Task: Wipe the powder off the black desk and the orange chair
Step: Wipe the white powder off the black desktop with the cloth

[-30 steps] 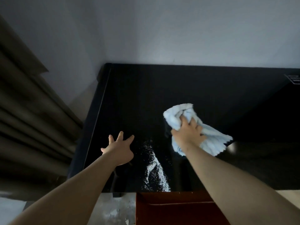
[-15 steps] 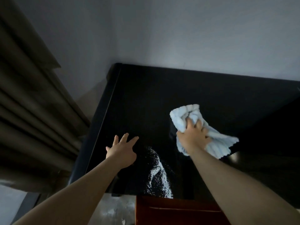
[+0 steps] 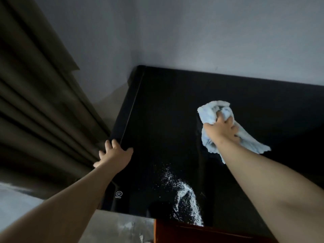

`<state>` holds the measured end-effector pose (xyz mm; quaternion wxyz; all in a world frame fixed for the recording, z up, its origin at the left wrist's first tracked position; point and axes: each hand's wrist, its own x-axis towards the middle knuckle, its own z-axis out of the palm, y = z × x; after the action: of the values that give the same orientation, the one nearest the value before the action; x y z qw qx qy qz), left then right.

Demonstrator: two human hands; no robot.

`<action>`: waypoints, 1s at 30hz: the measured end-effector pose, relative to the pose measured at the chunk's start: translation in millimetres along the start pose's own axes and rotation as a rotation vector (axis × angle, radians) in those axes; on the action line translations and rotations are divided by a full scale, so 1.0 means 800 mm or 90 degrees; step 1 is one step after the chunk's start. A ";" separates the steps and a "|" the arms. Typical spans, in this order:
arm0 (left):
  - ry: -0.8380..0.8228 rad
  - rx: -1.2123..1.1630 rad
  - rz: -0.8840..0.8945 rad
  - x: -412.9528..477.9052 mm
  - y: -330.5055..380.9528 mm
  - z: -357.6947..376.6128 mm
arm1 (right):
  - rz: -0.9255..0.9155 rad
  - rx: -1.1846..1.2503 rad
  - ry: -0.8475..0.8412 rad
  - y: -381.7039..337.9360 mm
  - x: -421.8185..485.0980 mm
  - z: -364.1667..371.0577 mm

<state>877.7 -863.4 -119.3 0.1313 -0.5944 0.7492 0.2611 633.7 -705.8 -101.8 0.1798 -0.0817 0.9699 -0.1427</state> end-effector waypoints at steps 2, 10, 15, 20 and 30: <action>-0.020 -0.026 -0.019 0.002 0.000 0.006 | -0.057 -0.050 0.018 -0.012 -0.003 0.013; -0.008 -0.077 0.051 0.009 -0.026 0.009 | -0.467 -0.101 -0.023 -0.040 -0.084 0.077; -0.029 -0.137 0.144 0.019 -0.049 0.002 | -0.498 0.131 0.038 -0.053 -0.054 0.054; -0.041 -0.111 0.125 0.014 -0.048 0.005 | -0.158 -0.117 -0.006 -0.082 -0.015 0.049; -0.053 -0.333 0.138 0.022 -0.058 -0.001 | -0.629 -0.097 -0.254 -0.108 -0.130 0.085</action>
<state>917.9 -885.8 -138.8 -0.0246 -0.5132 0.7096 0.4822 764.0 -782.5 -102.8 0.2652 -0.5667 0.7706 -0.1211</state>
